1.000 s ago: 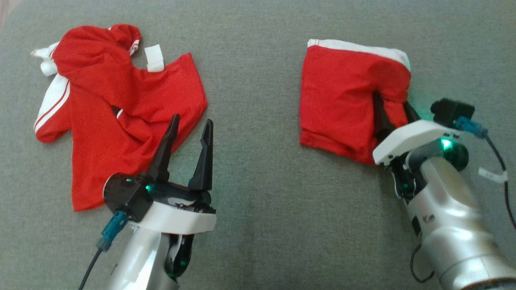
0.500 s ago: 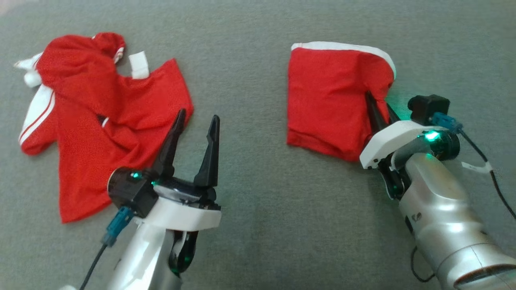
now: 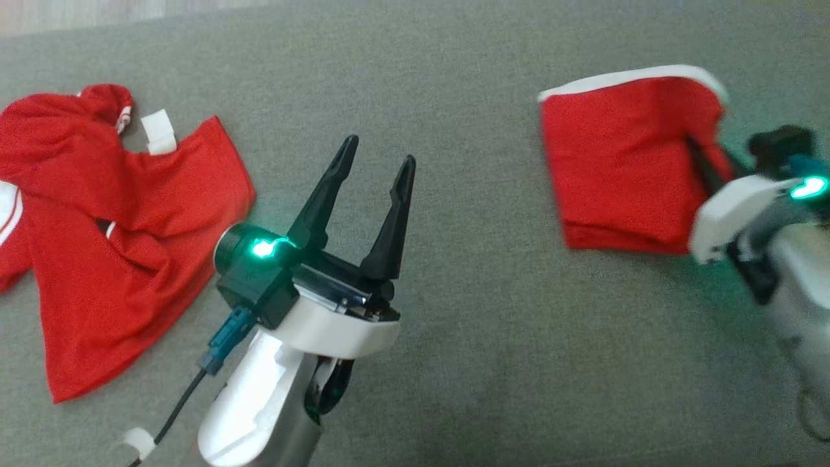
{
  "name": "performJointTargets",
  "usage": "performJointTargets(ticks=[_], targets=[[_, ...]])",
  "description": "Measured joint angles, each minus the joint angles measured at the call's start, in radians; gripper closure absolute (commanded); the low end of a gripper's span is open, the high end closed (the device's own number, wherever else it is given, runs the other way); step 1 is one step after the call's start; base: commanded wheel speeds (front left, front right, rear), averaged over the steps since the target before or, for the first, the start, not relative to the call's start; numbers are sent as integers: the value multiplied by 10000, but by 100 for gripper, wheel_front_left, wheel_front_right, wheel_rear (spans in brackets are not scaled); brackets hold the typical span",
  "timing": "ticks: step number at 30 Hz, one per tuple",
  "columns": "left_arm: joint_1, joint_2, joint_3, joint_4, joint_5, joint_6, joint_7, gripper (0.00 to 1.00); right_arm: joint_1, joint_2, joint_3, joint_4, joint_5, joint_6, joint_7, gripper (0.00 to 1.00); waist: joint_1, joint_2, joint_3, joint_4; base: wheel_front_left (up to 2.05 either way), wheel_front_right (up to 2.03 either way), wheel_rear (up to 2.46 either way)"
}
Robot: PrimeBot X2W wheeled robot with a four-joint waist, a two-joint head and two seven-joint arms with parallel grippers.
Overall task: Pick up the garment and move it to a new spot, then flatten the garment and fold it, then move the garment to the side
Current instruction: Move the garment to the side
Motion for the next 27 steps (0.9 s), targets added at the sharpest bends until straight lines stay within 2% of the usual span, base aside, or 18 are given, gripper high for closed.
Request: performJointTargets(ticks=[5, 11, 21, 26, 27], targets=[[-275, 4, -230, -63, 0, 84, 0, 0, -95, -1457, 533, -449, 614, 0, 554, 100, 0, 0, 376, -8, 0, 0, 0], [-469, 2, -245, -82, 4, 75, -2, 0, -618, -2742, 765, -385, 869, 0, 936, 100, 0, 0, 855, 219, 0, 0, 0], [-600, 0, -125, -88, 17, 36, 0, 0, -1057, -3394, 583, 537, 846, 0, 1020, 100, 2, 0, 1417, 657, 0, 0, 0], [-638, 2, 33, -86, 19, -19, 0, 0, -1452, -3430, 324, 1030, 709, 0, 811, 100, 2, 0, 1491, 693, 0, 0, 0], [-668, 0, 31, -82, 21, -19, 0, 0, -1472, -3428, 207, 1118, 679, 0, 635, 45, 1, 0, 1490, 693, 0, 0, 0]])
